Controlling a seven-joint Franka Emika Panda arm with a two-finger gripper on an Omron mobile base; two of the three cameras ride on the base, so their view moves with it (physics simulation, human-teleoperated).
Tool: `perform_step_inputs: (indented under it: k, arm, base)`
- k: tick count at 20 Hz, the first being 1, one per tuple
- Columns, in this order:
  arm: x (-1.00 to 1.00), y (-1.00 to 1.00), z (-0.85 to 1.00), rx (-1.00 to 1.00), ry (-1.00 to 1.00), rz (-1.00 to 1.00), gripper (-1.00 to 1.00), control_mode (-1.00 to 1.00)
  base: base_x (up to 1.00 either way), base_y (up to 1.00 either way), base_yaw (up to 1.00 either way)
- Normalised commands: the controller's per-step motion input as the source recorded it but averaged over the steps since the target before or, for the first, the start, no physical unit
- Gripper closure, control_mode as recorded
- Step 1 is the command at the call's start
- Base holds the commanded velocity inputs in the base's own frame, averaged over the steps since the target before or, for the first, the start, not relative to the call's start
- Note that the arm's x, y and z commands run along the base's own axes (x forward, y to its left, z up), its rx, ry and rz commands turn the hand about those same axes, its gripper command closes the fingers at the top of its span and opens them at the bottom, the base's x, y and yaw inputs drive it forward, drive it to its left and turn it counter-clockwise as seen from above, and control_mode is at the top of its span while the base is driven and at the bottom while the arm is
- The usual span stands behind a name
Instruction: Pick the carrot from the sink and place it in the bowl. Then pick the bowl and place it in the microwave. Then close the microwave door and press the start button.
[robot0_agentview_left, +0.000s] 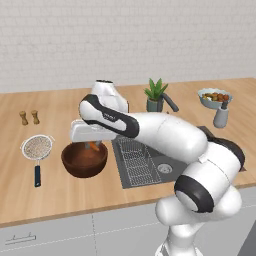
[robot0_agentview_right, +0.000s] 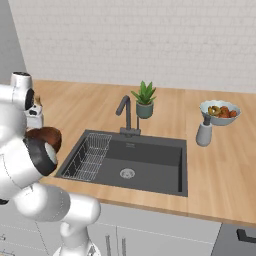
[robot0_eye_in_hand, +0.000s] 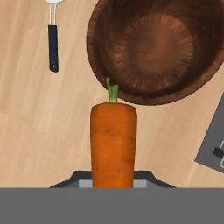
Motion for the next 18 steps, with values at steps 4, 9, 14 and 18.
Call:
perform_step_inputs:
  k: [4,9,14,18]
  arm:
    - [0.53,0.04,-0.42,0.00,0.00,0.00,1.00,-1.00]
    - [0.38,0.00,-0.41,0.00,-0.04,0.00,1.00,-1.00]
    - [0.17,0.04,-0.24,-0.02,-0.09,-0.02,1.00,-1.00]
    - [0.28,0.08,-0.22,-0.01,-0.08,-0.05,1.00,-1.00]
  base:
    - [0.00,0.00,0.00]
    - [0.00,0.00,0.00]
    - [0.00,0.00,0.00]
    - [0.00,0.00,0.00]
